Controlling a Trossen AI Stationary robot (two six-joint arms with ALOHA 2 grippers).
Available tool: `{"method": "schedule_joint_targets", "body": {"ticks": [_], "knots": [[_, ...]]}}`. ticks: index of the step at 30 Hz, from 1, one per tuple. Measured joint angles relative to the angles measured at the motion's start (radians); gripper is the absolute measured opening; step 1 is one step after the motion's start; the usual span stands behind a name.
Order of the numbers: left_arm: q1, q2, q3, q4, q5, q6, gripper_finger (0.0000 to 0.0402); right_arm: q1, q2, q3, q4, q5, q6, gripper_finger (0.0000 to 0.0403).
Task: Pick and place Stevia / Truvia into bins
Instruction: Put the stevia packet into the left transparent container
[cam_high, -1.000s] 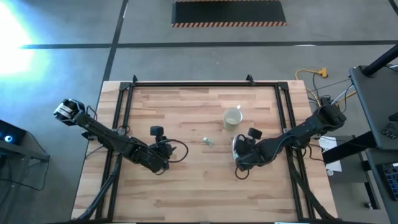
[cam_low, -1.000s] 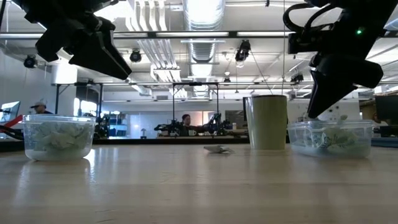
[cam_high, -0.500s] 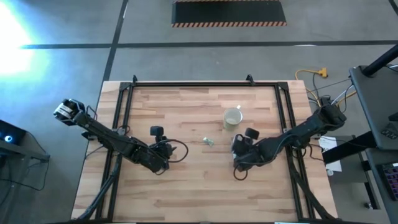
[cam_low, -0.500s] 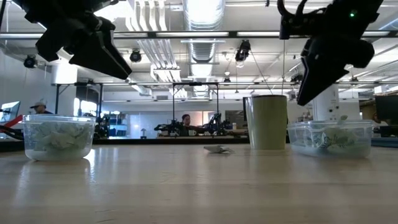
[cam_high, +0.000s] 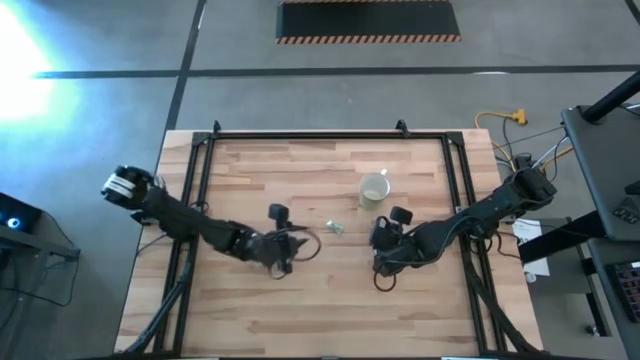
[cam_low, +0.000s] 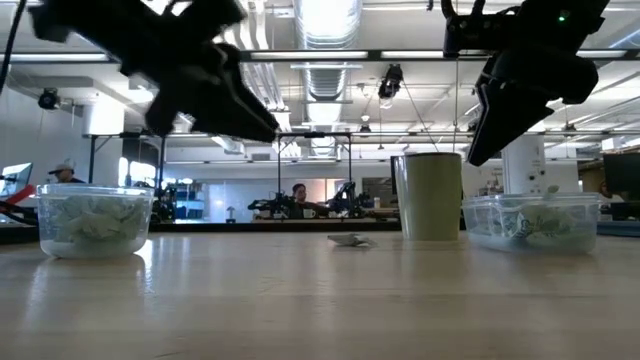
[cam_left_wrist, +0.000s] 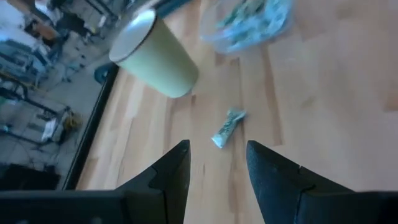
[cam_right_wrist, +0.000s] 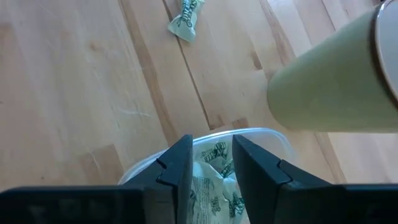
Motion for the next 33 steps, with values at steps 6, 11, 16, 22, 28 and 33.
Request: {"method": "schedule_joint_targets", "body": {"ticks": [6,11,16,22,28,33], "knots": [[0.141,0.09,0.051,-0.001,0.181,0.001,0.0141,0.005,0.0,0.0,0.004,-0.002,0.0,0.0095],[0.234,0.156,0.094,0.006,0.317,0.026,0.0141,0.01,0.0,-0.002,0.006,-0.002,0.0,0.0089],[0.291,0.223,0.129,0.006,0.401,0.033,0.0141,0.015,0.0,-0.002,0.008,-0.002,0.0,0.0083],[0.32,0.301,0.177,0.04,0.456,0.037,0.0141,0.015,0.0,-0.002,0.01,-0.002,0.001,0.0083],[0.334,0.366,0.232,0.047,0.48,0.036,0.0141,0.015,0.0,-0.002,0.012,-0.002,0.002,0.0089],[0.343,0.397,0.249,0.052,0.532,0.026,0.0141,0.015,0.001,-0.003,0.013,-0.002,0.004,0.0084]]}}
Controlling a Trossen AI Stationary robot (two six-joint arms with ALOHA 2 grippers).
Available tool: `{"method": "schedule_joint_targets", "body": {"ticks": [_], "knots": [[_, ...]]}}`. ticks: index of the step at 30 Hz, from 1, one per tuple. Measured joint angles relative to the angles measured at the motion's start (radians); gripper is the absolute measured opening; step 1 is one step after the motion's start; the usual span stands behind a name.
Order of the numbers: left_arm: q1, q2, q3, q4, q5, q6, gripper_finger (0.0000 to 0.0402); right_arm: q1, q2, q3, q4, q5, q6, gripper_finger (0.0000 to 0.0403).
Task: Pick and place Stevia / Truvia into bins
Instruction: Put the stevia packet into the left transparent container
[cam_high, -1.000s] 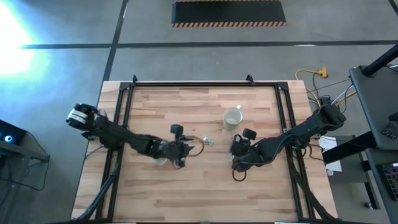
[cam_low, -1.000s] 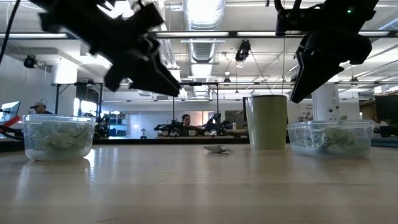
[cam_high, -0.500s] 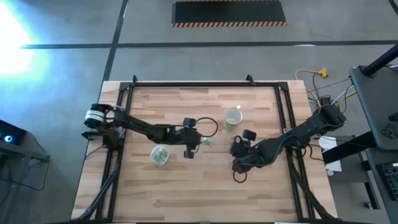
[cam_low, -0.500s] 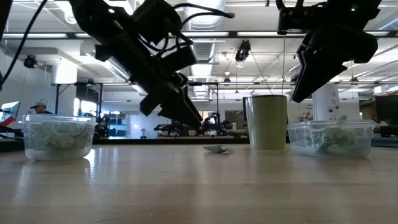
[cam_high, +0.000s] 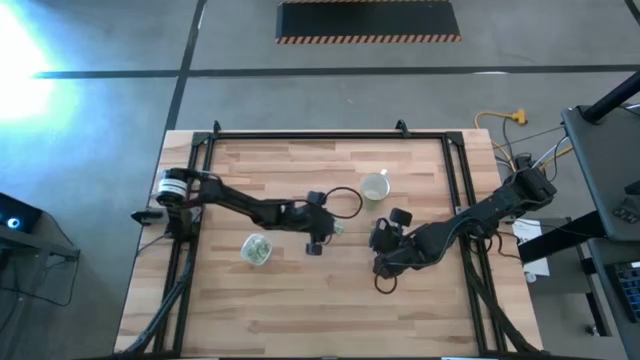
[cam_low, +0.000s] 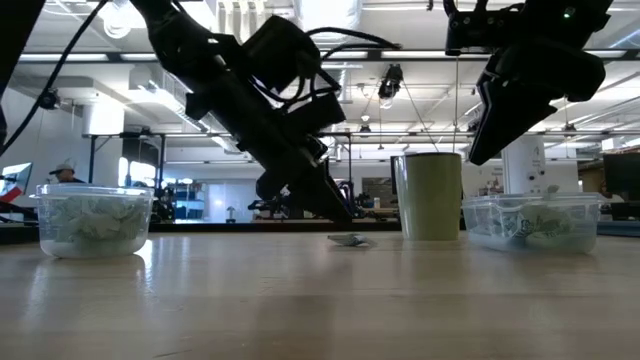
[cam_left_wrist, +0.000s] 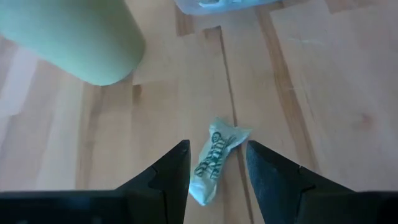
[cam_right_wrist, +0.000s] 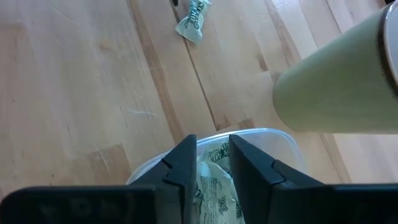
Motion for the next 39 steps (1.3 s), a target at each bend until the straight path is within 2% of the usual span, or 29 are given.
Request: {"method": "schedule_joint_targets", "body": {"ticks": [9,18,30,39], "knots": [[0.038,0.035,0.002,-0.004,0.047,-0.053,0.0141,0.0,0.001,-0.005,0.01,0.0,0.0,0.0072],[0.049,0.041,0.0,-0.018,0.094,-0.083,0.0141,0.0,0.001,-0.011,0.018,0.0,0.0,0.0081],[0.049,0.041,0.0,-0.047,0.097,-0.106,0.014,0.0,0.001,-0.014,0.021,0.0,0.0,0.007],[0.047,0.041,0.0,-0.052,0.097,-0.11,0.0132,0.0,0.001,-0.015,0.021,0.0,0.0,0.0079]]}}
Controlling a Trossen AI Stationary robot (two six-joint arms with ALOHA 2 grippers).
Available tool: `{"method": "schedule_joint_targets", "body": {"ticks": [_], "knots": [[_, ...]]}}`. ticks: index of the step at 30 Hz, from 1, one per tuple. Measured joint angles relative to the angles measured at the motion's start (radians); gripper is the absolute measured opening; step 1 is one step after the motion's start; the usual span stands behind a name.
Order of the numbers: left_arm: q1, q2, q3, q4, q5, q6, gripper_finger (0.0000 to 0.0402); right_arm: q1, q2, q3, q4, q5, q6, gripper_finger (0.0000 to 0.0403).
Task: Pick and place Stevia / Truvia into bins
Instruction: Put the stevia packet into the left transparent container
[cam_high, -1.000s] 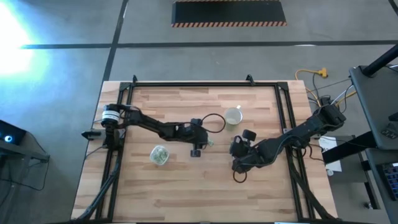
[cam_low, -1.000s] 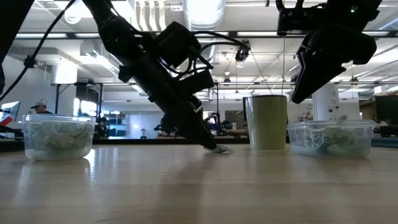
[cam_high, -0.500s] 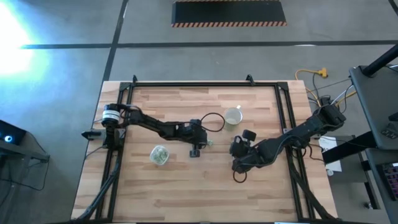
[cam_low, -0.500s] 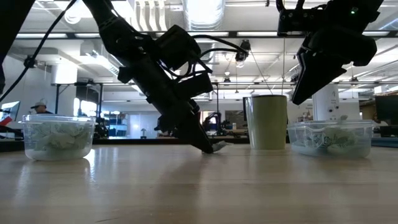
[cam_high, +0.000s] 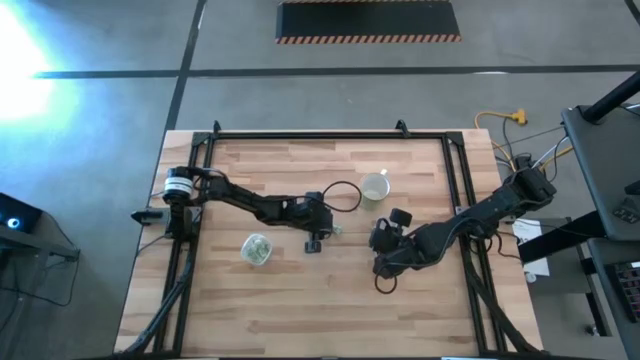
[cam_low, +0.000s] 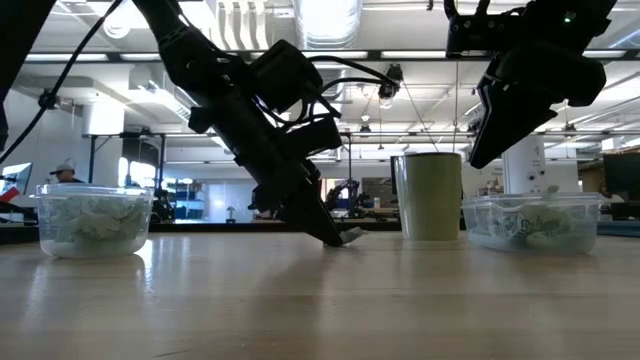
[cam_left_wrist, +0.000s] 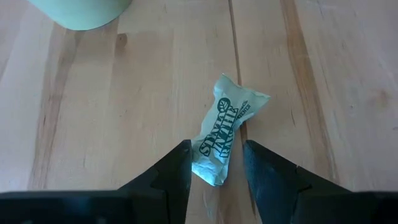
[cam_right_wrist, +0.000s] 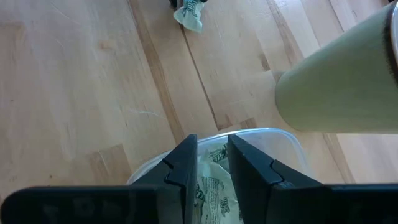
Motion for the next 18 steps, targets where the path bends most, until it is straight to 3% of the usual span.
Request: {"method": "schedule_joint_targets", "body": {"ticks": [13,18], "knots": [[-0.002,-0.001,-0.005,-0.005,0.004,0.001,0.0009,0.0,0.0,-0.004,0.0,0.0,0.0,0.0068],[-0.007,-0.022,-0.008,-0.031,-0.003,0.001,0.0005,0.0,0.0,-0.005,0.0,0.0,0.0,0.0074]]}}
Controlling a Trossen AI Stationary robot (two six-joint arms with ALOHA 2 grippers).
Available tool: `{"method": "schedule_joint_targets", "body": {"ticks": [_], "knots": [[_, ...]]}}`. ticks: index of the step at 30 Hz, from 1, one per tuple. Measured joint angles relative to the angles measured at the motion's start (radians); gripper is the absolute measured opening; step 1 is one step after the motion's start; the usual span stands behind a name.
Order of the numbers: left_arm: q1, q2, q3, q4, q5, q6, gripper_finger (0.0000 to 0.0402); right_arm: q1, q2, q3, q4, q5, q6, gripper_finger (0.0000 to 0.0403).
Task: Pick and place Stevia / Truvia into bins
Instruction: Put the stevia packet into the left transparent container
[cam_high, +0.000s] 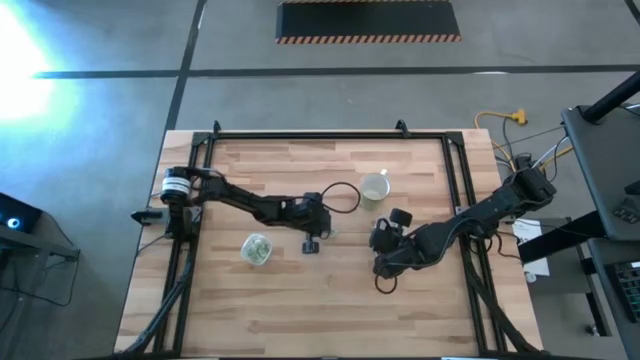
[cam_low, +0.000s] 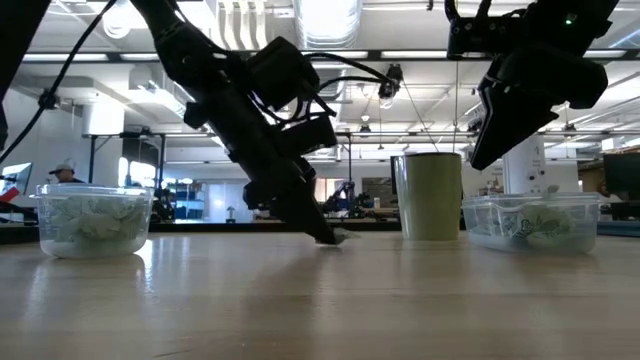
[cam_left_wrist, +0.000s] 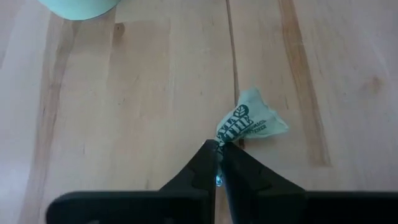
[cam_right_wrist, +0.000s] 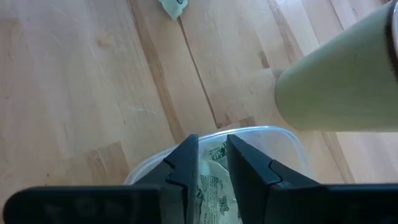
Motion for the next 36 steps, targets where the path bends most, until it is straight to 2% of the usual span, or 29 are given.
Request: {"method": "schedule_joint_targets", "body": {"ticks": [7,14,17,22,30,36], "knots": [[-0.043,-0.123,-0.006,-0.086,-0.003,-0.024,0.0006,0.0,0.0,-0.008,-0.002,0.0,0.0,0.0079],[-0.124,-0.305,-0.041,-0.313,-0.004,-0.079,0.0006,0.0,0.001,-0.023,0.003,0.0,0.0,0.0069],[-0.176,-0.38,-0.08,-0.411,-0.014,-0.122,0.0006,0.0,0.001,-0.028,0.005,0.0,0.001,0.0068],[-0.264,-0.515,-0.164,-0.433,-0.046,-0.146,0.0006,0.0,0.001,-0.032,0.006,0.0,0.001,0.0075],[-0.347,-0.719,-0.272,-0.557,-0.156,-0.326,0.0006,0.0,0.001,-0.034,0.024,0.0,0.001,0.0079],[-0.377,-0.817,-0.365,-0.614,-0.153,-0.479,0.0006,0.0,0.001,-0.035,0.027,0.0,0.001,0.007]]}}
